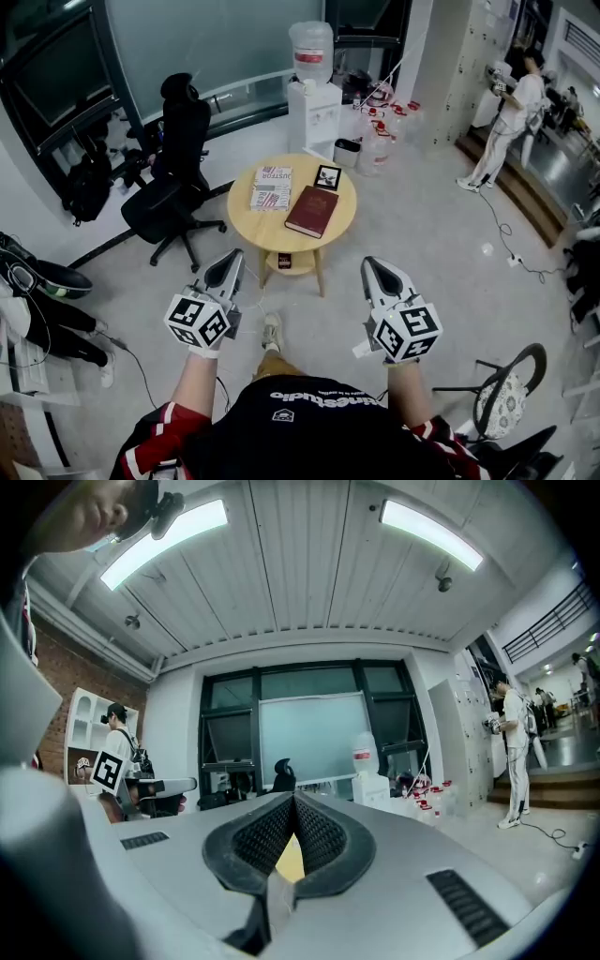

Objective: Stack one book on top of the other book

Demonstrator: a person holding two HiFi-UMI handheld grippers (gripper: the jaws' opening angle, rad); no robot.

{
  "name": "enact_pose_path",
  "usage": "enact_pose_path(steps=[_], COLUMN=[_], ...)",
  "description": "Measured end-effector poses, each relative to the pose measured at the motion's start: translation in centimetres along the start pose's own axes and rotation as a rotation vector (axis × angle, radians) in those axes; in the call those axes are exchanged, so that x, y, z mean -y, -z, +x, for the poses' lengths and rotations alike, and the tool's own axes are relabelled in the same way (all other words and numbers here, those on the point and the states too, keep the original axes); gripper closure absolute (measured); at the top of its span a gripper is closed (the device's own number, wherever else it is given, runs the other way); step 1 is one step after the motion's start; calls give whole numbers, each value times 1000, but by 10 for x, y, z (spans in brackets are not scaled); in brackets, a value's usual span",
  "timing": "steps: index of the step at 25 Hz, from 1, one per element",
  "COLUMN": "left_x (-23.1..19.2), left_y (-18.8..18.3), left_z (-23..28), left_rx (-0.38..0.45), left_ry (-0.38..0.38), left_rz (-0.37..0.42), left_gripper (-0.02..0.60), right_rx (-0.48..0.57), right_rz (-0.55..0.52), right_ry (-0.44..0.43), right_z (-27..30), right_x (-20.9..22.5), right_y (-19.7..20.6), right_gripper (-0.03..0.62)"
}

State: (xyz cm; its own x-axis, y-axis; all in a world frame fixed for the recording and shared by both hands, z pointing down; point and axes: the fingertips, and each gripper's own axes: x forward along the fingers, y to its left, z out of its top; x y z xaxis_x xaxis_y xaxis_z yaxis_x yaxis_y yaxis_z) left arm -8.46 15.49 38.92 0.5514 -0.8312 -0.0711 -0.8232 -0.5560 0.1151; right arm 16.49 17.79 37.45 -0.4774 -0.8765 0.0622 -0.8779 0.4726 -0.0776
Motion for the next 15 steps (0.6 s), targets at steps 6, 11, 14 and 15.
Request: enact_pose_path(steps=[6,11,14,15], left_x=[9,10,13,15], left_y=[1,3,4,4], left_z=[3,5,5,5], left_rx=[1,-3,-6,-7], left_ry=[9,8,9,9], left_rz=[2,1,3,5], left_gripper=[566,566,566,566], right_rx=[8,7,14,17], right_rz=[-2,-13,-11,-10], right_ry=[5,13,16,16], right_z=[-8,-9,-12,-13], right_x=[4,8,10,11], right_y=[-2,0,0,0], right_gripper=[568,568,568,568])
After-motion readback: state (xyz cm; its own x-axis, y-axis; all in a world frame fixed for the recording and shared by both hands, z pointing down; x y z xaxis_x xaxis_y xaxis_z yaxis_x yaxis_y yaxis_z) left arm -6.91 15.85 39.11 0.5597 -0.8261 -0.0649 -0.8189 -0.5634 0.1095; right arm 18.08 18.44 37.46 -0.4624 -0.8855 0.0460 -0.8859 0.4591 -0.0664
